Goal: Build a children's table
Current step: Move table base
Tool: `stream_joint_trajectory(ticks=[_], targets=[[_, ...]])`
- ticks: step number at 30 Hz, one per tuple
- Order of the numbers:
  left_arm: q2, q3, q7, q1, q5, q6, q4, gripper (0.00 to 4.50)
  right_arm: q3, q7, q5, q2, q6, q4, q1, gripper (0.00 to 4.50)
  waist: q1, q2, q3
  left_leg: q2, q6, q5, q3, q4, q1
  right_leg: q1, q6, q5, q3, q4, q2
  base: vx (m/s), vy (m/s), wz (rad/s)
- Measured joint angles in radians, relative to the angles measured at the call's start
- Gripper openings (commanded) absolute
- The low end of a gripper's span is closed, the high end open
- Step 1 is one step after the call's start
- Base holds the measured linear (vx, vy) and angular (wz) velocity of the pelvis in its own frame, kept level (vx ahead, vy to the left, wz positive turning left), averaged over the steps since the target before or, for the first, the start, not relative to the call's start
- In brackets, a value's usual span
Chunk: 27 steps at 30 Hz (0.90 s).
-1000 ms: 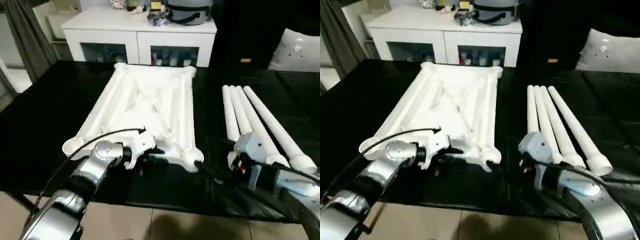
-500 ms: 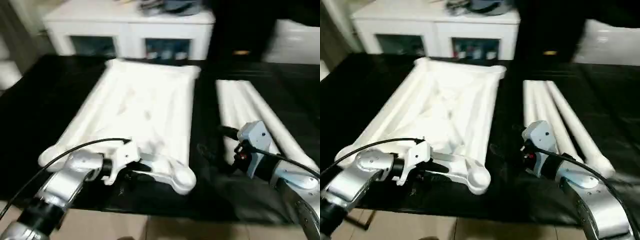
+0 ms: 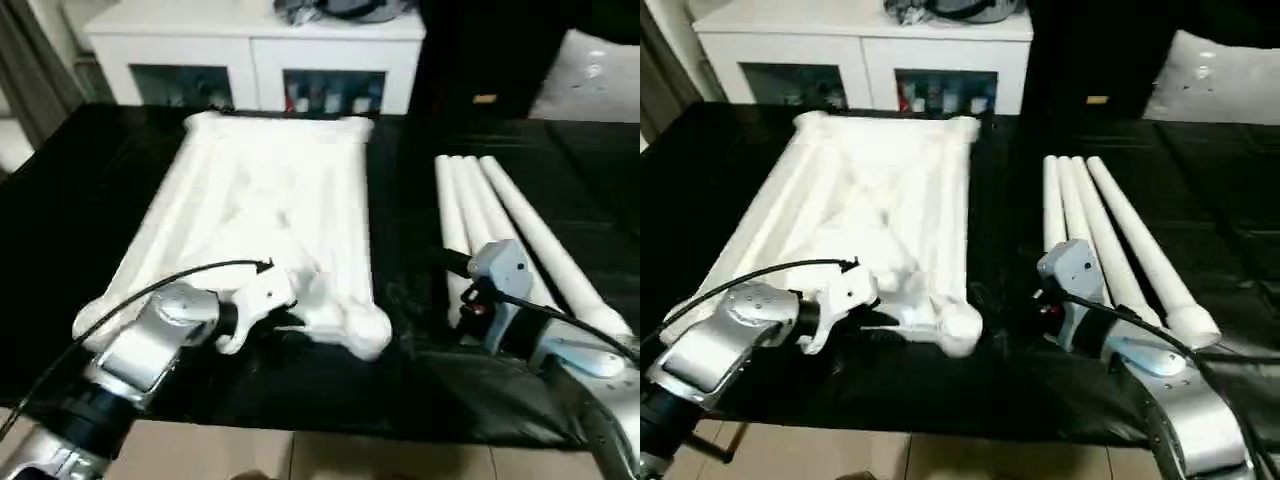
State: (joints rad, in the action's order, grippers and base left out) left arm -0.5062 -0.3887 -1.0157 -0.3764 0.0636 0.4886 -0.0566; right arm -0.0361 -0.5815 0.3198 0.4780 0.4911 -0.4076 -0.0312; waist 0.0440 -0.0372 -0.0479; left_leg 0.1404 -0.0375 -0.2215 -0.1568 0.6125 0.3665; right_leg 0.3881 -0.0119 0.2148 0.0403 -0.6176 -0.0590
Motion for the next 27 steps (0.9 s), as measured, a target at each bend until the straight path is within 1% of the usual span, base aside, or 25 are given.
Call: stream_joint_trajectory(ticks=[2,6,7,11,12,13,16,17,18,20,21,22,23,24,25,27], targets=[[0.013,0.005,0.010,0.000,0.011,-0.004,0.019,0.64,-0.010,0.006,-0.003,-0.010,0.000,0.000,-0.004,4.50,-0.004,0.002,-0.001,0.001,-0.001,0.000,0.000,0.000,0.000,-0.001,0.000,0.000,0.001,0.000,0.000,0.000,0.000,0.00],[0.014,0.046,0.032,-0.010,0.022,-0.020,0.056,0.64,-0.014,0.012,-0.010,-0.019,0.002,0.005,-0.007,4.50,0.003,0.001,0.000,0.001,0.003,0.002,0.000,0.000,0.000,-0.003,0.000,0.000,0.001,0.000,0.000,0.000,0.000,0.00],[0.014,0.049,0.038,-0.010,0.022,-0.026,0.057,0.80,-0.012,0.018,-0.010,-0.025,0.003,0.014,-0.011,4.50,0.004,0.001,0.000,0.001,0.003,0.002,0.000,0.000,0.000,-0.004,0.000,0.000,0.001,0.000,0.000,0.000,0.000,0.00],[0.037,0.049,0.049,-0.010,0.021,-0.050,0.057,1.24,-0.005,0.034,0.001,-0.035,0.012,0.037,-0.014,4.50,0.014,0.001,0.000,0.001,0.002,0.002,0.000,0.000,-0.001,-0.004,0.000,-0.001,0.001,0.001,0.000,0.000,0.000,0.00],[0.037,0.049,0.049,-0.010,0.021,-0.058,0.057,1.24,-0.003,0.037,0.002,-0.036,0.012,0.037,-0.014,4.50,0.016,0.001,0.000,0.001,0.002,0.002,0.000,0.000,-0.001,-0.004,0.000,-0.001,0.001,0.001,0.000,0.000,0.000,0.00],[0.037,0.049,0.048,-0.010,0.022,-0.062,0.057,1.36,0.000,0.040,0.001,-0.038,0.012,0.037,-0.014,4.50,0.017,0.001,0.000,0.001,0.002,0.002,0.000,0.000,-0.001,-0.004,0.000,-0.001,0.001,0.001,0.000,0.000,0.000,0.00],[0.036,0.050,0.042,-0.008,0.029,-0.065,0.058,1.54,0.013,0.055,0.001,-0.060,0.012,0.037,-0.015,4.50,0.017,0.001,0.000,0.001,0.002,0.002,0.000,0.000,-0.001,-0.004,0.000,0.000,0.001,0.000,0.000,0.000,0.000,0.00],[0.035,0.062,0.039,0.007,0.042,-0.065,0.073,1.70,0.025,0.077,0.002,-0.084,0.013,0.037,-0.022,4.50,0.016,0.000,0.000,0.001,0.002,0.002,0.000,0.000,-0.001,-0.004,0.000,0.000,0.001,0.000,0.000,0.000,0.000,0.00],[0.035,0.065,0.039,0.014,0.051,-0.066,0.084,1.70,0.033,0.089,0.002,-0.094,0.013,0.036,-0.026,4.50,0.014,0.000,0.000,0.001,0.002,0.002,0.000,0.000,0.000,-0.004,0.000,0.000,0.001,0.000,0.000,0.000,0.000,0.00],[0.043,0.083,0.042,0.032,0.079,-0.063,0.111,1.85,0.045,0.125,0.002,-0.107,0.017,0.036,-0.045,4.50,0.014,-0.001,0.000,0.001,0.002,0.002,0.000,0.000,-0.001,-0.004,0.000,-0.001,0.001,0.000,0.000,0.000,0.000,0.00],[0.052,0.100,0.049,0.041,0.091,-0.060,0.125,1.95,0.053,0.147,0.001,-0.117,0.027,0.035,-0.053,4.50,0.014,-0.001,0.000,0.001,0.001,0.002,0.000,0.000,-0.001,-0.004,0.000,-0.001,0.001,0.000,0.000,0.000,0.000,0.00],[0.068,0.124,0.067,0.055,0.107,-0.054,0.142,2.03,0.062,0.180,-0.001,-0.132,0.052,0.031,-0.062,4.50,0.014,-0.001,0.000,0.001,-0.001,0.001,0.000,0.000,-0.001,-0.004,0.000,-0.001,0.001,0.000,0.000,0.000,0.000,0.00],[0.098,0.158,0.101,0.073,0.129,-0.046,0.164,2.12,0.073,0.233,-0.010,-0.153,0.095,0.025,-0.068,4.50,0.014,-0.001,0.000,0.001,-0.001,0.001,0.000,0.000,-0.001,-0.004,0.000,-0.001,0.002,0.000,0.000,0.000,0.000,0.00],[0.109,0.169,0.114,0.079,0.137,-0.042,0.173,2.12,0.074,0.250,-0.013,-0.157,0.113,0.025,-0.070,4.50,0.014,-0.001,0.000,0.001,-0.002,0.001,0.000,0.000,-0.001,-0.004,0.000,-0.001,0.002,0.000,0.000,0.000,0.000,0.00],[0.136,0.201,0.155,0.100,0.155,-0.030,0.207,2.30,0.077,0.299,-0.024,-0.173,0.169,0.018,-0.072,4.50,0.014,0.000,0.000,0.001,-0.003,0.002,0.000,0.000,-0.001,-0.004,0.000,-0.001,0.002,0.000,0.000,0.000,0.000,0.00],[0.153,0.238,0.203,0.129,0.171,-0.013,0.259,2.47,0.078,0.362,-0.052,-0.201,0.246,0.013,-0.071,4.50,0.014,-0.001,0.000,0.001,-0.003,0.002,0.000,-0.001,-0.001,-0.004,0.000,-0.001,0.002,0.000,0.000,0.000,0.000,0.00]])
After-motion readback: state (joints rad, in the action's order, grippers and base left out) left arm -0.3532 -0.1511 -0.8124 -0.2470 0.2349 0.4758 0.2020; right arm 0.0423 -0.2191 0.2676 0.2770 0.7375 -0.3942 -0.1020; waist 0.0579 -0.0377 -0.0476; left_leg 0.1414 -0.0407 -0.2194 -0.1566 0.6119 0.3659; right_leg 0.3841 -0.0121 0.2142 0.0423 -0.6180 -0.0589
